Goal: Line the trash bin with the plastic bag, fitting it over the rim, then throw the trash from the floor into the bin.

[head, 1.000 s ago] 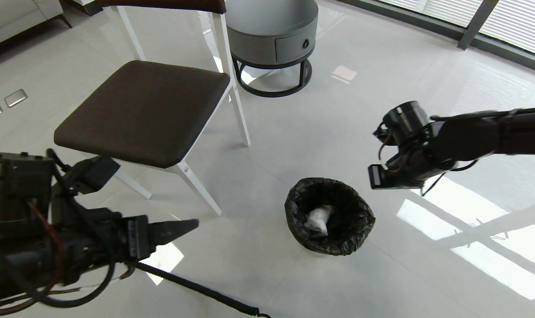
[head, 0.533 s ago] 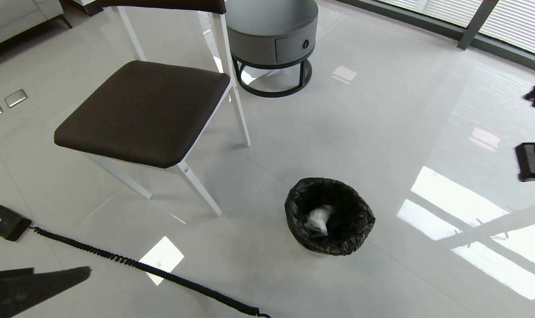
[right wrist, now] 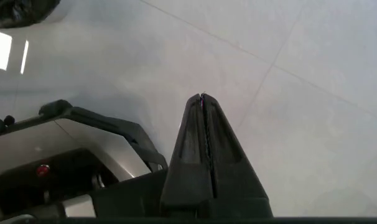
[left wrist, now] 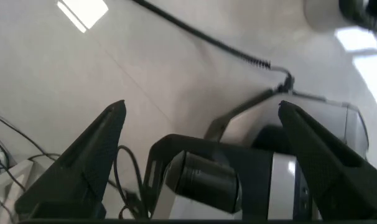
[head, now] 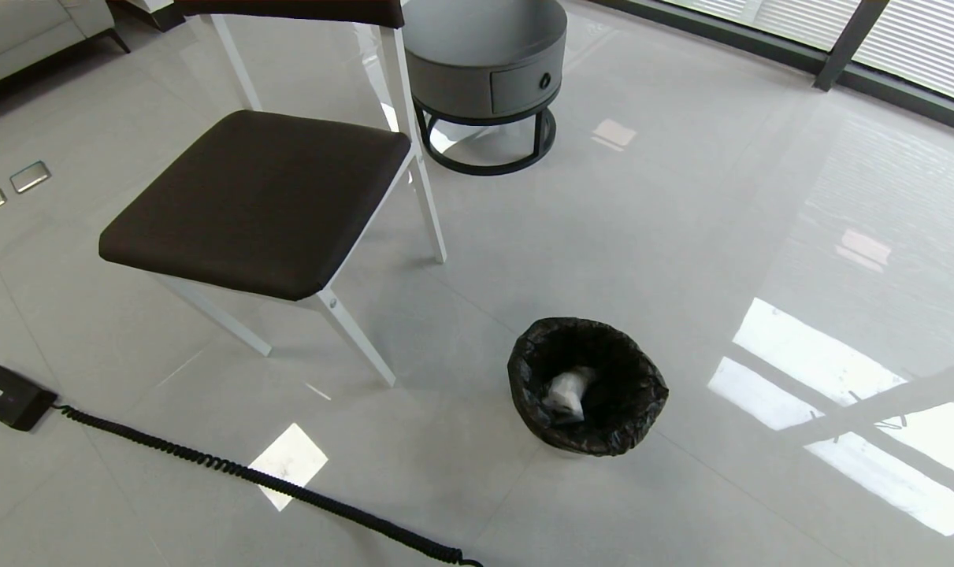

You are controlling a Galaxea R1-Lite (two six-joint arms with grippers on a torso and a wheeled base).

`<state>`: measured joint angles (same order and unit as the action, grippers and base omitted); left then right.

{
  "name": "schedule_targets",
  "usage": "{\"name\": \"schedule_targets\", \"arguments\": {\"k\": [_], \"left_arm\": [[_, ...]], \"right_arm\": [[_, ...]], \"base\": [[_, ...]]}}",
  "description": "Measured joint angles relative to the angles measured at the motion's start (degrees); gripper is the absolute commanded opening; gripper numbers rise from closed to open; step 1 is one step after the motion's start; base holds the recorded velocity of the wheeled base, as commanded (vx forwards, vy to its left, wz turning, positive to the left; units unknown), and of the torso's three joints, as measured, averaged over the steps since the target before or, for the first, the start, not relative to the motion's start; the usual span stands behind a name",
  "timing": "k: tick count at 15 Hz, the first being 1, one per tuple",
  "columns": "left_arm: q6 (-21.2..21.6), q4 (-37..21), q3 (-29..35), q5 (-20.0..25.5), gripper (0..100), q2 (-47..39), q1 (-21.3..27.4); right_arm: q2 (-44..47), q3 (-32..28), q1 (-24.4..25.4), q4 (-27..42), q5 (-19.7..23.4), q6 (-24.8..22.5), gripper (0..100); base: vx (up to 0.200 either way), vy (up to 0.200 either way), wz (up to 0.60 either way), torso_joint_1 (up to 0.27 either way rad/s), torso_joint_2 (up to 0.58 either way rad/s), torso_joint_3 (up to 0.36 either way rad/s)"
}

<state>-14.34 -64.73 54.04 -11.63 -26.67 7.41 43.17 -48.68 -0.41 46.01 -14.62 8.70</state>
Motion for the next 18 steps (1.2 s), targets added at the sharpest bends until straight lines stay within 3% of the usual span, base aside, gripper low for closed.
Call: {"name": "schedule_targets", "arguments": {"k": [2,4,8,10,12,17,18], "left_arm": [[0.2,-1.0,0.2,0.0,100,3.1,-1.4],[1.3,-1.0,0.1,0.0,100,5.3,-1.7],[2.0,-1.4,-0.1,-0.1,100,8.0,-1.9],[2.0,-1.3,0.0,0.0,100,8.9,-1.9],[2.2,-1.4,-0.4,0.0,100,10.4,-1.8],[6.0,-1.2,-3.5,0.3,100,19.1,-1.5],[6.2,-1.0,-3.7,0.3,100,20.0,-1.5]], "right_arm": [[-11.8,12.2,-0.5,-6.1,0.5,-1.0,0],[-22.0,19.7,-0.6,-9.1,0.9,-3.4,0],[-37.0,26.0,-0.4,-11.2,1.0,-9.9,0],[-40.7,27.8,0.1,-14.6,1.0,-10.8,0],[-42.4,29.2,0.3,-22.7,3.9,-10.2,0],[-43.5,42.0,0.3,-41.4,7.3,-10.0,0],[-43.5,43.5,0.3,-42.3,8.6,-10.2,0]], "base": [[0.000,0.000,0.00,0.000,0.00,0.000],[0.000,0.000,0.00,0.000,0.00,0.000],[0.000,0.000,0.00,0.000,0.00,0.000],[0.000,0.000,0.00,0.000,0.00,0.000],[0.000,0.000,0.00,0.000,0.00,0.000],[0.000,0.000,0.00,0.000,0.00,0.000],[0.000,0.000,0.00,0.000,0.00,0.000]]}}
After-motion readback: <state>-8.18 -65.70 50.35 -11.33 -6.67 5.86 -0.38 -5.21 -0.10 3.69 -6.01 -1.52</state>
